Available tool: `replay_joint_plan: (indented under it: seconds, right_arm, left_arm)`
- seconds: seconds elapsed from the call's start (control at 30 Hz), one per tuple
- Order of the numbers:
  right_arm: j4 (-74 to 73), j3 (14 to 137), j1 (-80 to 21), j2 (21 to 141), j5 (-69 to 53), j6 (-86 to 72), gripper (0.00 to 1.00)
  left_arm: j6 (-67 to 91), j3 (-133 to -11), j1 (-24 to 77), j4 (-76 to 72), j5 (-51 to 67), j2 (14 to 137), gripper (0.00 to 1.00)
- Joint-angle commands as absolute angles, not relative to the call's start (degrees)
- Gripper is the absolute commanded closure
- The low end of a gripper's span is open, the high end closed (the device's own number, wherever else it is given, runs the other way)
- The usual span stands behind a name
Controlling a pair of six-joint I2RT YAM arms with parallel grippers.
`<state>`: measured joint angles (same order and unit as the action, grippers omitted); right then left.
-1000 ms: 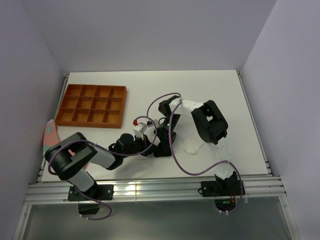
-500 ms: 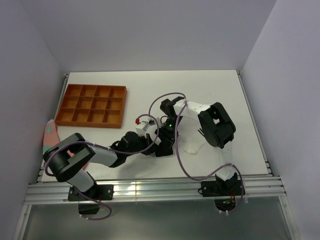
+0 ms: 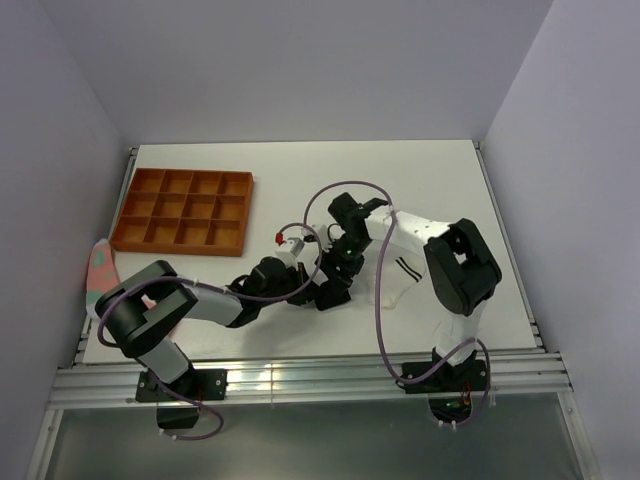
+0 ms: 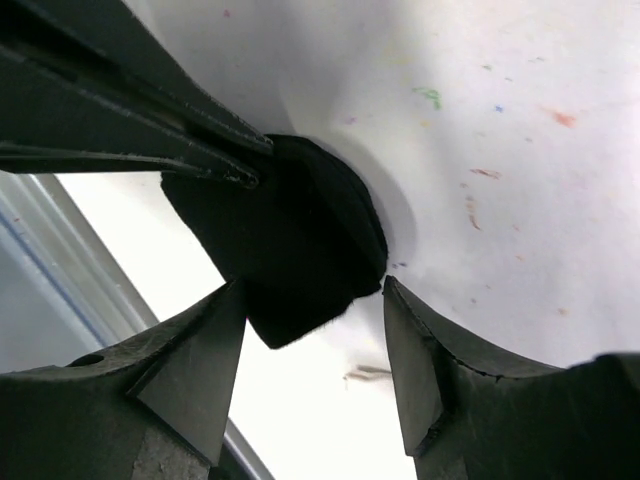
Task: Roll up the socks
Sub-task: Roll the sock at the center of the board.
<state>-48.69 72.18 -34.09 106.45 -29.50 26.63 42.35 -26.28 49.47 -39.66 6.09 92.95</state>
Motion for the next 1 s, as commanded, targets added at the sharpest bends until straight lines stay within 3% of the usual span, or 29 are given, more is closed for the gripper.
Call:
replay_joint_plan:
  seconds: [0.0,0.7,0.97]
  right_arm:
    - [-43.1,70.1,-32.9,102.3,-25.1,27.3,0.36]
    - [-37.8,58.4,-28.5,85.0,-27.6,33.4,0.33]
    - [-31.2,46.1,-27.9,72.3,-26.4,42.6,0.34]
  left_arm:
    - [41.1,-26.1,50.0,-28.7,4.7,95.6,1.00]
    - [41.3,-28.7,50.0,-27.2,6.2,99.0,1.00]
    - [40.9,-30.1,50.0,-26.5,6.9,99.2,1.00]
